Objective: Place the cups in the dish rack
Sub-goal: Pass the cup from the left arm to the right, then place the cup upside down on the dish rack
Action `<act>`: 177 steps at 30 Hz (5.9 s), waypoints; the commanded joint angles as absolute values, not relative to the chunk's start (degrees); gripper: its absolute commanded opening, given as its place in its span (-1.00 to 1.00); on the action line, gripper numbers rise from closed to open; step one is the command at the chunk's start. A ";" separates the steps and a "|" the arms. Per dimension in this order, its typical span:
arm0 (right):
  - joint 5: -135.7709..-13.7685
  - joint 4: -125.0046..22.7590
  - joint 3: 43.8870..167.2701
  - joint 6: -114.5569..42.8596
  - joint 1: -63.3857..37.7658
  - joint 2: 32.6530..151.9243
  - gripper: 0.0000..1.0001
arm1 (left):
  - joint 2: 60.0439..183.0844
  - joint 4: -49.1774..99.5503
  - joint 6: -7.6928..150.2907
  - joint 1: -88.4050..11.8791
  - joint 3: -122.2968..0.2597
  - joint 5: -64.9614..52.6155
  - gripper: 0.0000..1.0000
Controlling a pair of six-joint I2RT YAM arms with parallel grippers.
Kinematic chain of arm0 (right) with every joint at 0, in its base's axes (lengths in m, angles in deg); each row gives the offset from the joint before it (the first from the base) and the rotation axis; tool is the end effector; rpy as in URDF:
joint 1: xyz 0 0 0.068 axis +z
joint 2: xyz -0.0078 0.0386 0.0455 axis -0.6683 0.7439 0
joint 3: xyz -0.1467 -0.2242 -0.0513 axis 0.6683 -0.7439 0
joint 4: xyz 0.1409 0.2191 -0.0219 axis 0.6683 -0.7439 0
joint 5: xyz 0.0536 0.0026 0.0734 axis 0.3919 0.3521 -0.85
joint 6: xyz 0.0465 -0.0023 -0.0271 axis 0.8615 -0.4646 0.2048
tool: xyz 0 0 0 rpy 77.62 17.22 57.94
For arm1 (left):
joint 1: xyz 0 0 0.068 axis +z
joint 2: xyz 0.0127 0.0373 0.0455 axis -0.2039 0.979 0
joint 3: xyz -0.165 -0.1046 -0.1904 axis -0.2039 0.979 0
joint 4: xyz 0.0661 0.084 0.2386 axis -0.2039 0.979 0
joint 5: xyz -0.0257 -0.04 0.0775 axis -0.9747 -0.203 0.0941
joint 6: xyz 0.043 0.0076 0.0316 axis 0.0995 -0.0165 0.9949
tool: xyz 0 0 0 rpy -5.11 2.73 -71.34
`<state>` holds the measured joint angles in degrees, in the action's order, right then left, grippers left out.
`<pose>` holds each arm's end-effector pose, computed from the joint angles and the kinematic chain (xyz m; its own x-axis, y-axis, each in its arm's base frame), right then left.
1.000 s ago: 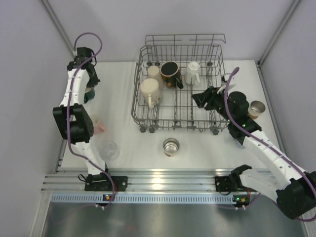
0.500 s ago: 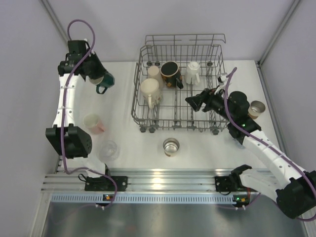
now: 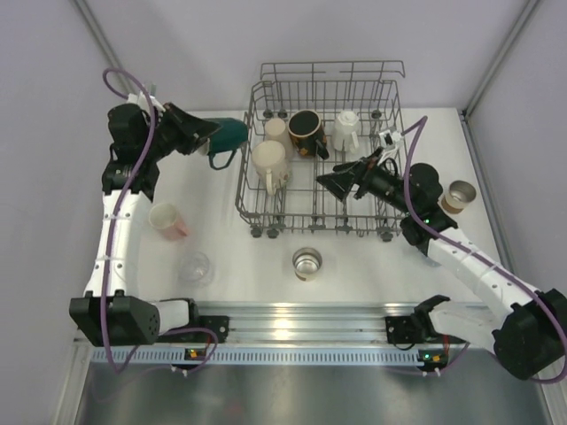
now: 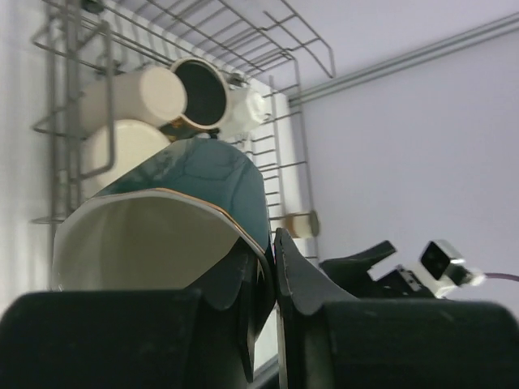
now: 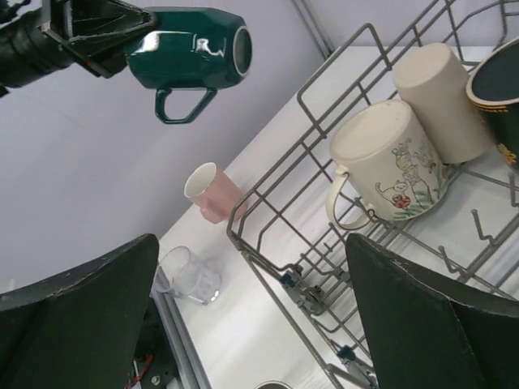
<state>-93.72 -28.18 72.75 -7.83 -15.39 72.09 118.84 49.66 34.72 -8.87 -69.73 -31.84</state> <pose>0.2152 0.1254 0.3330 -0.4016 0.3704 -0.8376 -0.6939 0.4738 0.5423 0.2764 -0.0059 0.4345 -0.5345 -0.6460 -0.5449 0.1503 0.5618 -0.8135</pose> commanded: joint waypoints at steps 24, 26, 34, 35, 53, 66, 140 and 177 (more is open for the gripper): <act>-97.54 0.35 87.51 5.67 3.06 95.31 0.65 | 100.04 -6.54 -1.05 -18.87 -42.38 -34.39 -1.00; -98.24 0.28 89.09 6.20 3.76 96.63 0.61 | 99.86 -7.16 -1.49 -19.67 -41.32 -34.04 -1.00; -96.49 -2.18 92.25 4.36 6.49 98.39 0.43 | 97.84 -8.83 -2.02 -23.63 -35.88 -29.73 -1.00; -96.31 -2.19 92.35 4.45 7.01 98.92 0.41 | 97.92 -9.01 -2.20 -23.80 -35.61 -29.55 -1.00; -91.39 3.08 85.58 5.41 7.11 96.20 -1.00 | 94.50 -9.01 0.43 -27.23 -27.00 -28.76 -1.00; -90.60 4.41 81.37 6.64 2.54 94.97 -1.00 | 95.11 -9.01 4.21 -27.23 -26.29 -29.38 0.41; -69.33 -50.09 109.40 -50.75 -35.61 109.38 -1.00 | 94.15 25.71 27.68 -27.15 -35.26 -18.30 0.96; -73.90 -62.83 116.96 -44.51 -36.40 112.63 -1.00 | 94.67 25.45 27.68 -27.15 -35.34 -18.92 0.96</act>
